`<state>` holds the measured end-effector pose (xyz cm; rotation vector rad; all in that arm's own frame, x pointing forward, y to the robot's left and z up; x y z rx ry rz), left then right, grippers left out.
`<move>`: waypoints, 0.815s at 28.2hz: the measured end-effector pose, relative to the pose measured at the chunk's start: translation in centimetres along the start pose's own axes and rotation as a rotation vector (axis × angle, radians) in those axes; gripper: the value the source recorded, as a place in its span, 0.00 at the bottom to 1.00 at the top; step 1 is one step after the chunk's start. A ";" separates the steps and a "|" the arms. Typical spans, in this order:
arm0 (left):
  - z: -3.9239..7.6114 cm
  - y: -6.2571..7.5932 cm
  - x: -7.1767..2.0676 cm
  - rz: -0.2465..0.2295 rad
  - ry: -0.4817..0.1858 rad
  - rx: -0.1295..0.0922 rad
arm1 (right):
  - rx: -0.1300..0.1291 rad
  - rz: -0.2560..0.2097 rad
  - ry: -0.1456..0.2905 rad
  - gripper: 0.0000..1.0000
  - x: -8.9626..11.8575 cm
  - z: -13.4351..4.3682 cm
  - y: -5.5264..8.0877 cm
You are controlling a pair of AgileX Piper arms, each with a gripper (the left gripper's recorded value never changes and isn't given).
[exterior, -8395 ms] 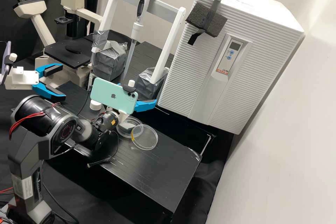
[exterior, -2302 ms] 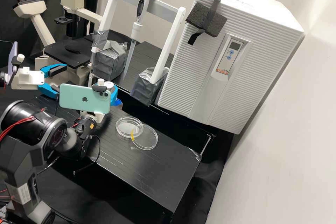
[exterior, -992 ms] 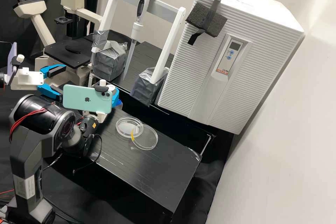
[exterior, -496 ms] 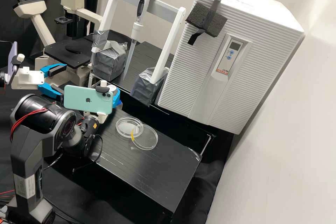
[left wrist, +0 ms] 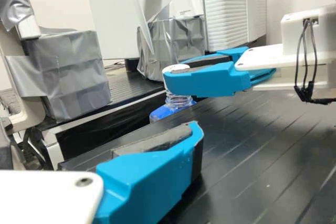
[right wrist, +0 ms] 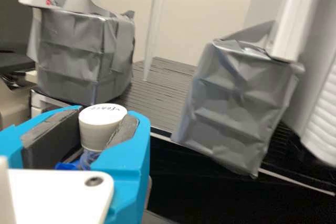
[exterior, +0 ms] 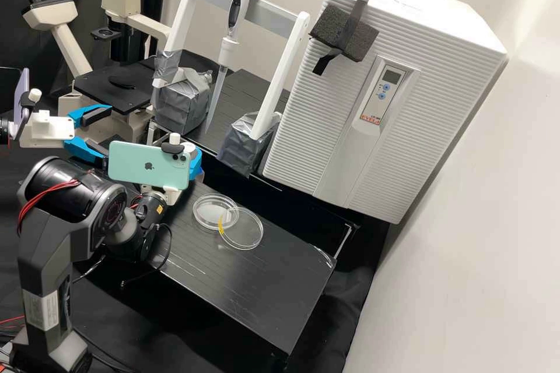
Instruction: Close the bottle
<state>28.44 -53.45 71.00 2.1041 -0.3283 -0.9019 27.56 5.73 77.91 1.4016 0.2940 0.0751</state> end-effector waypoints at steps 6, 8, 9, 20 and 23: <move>-0.1 0.2 0.18 0.009 -0.001 0.004 | 0.003 0.001 -0.008 0.00 -0.2 0.2 0.0; -0.1 0.2 0.18 0.009 -0.001 0.004 | 0.009 -0.005 -0.016 0.00 -0.5 0.4 -0.2; -0.1 0.2 0.18 0.009 -0.001 0.004 | 0.010 -0.007 -0.017 0.00 -0.5 0.4 -0.2; -0.1 0.2 0.18 0.009 -0.001 0.004 | 0.041 -0.004 -0.019 0.00 -0.5 0.2 -0.4; -0.1 0.2 0.18 0.009 -0.001 0.004 | 0.072 0.000 -0.016 0.00 -0.3 0.1 -0.3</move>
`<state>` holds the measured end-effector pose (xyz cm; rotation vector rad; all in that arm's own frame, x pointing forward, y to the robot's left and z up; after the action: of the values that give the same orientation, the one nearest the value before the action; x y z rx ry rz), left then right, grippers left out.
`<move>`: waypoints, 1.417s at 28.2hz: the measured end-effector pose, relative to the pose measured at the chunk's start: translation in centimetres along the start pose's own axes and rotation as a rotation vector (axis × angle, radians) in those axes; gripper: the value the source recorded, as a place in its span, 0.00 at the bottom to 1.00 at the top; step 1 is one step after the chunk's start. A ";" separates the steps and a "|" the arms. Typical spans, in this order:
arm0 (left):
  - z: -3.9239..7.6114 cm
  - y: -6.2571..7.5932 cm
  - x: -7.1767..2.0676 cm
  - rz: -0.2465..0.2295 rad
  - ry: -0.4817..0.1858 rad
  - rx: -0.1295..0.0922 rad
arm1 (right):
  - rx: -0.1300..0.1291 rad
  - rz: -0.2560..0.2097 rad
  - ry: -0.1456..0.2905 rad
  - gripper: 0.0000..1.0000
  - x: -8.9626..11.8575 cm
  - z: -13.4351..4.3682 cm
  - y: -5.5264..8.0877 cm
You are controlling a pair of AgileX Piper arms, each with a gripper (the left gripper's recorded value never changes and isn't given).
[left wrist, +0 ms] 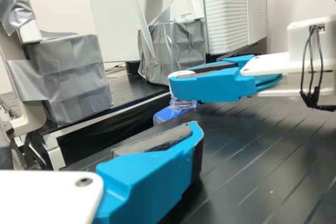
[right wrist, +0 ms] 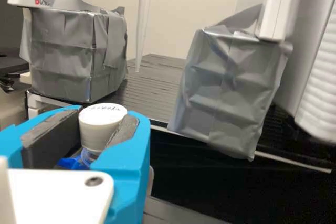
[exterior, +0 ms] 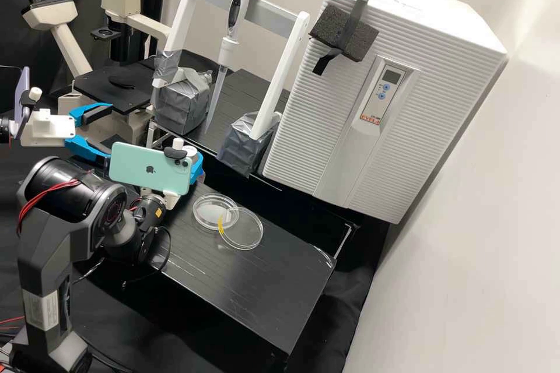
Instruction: Close the bottle
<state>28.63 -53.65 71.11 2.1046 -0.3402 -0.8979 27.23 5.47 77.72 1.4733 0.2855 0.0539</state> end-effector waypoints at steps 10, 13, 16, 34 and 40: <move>0.0 0.0 0.00 0.000 0.000 0.000 | 0.022 -0.003 0.000 1.00 0.2 0.0 0.0; 0.0 0.0 0.00 0.000 0.000 0.000 | 0.022 -0.007 -0.004 1.00 0.2 0.0 0.0; 0.0 0.0 0.00 0.000 0.000 0.000 | 0.022 -0.028 -0.024 1.00 0.2 0.2 -0.2; 0.0 0.0 0.00 0.000 0.000 0.000 | 0.024 -0.023 -0.021 1.00 -0.5 -0.2 0.2; 0.0 0.0 0.00 0.001 0.002 0.024 | 0.014 -0.025 0.002 1.00 -2.0 -0.9 0.3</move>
<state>28.64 -53.65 71.12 2.1269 -0.3521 -0.8950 25.16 5.94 78.30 1.4833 0.3058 0.0334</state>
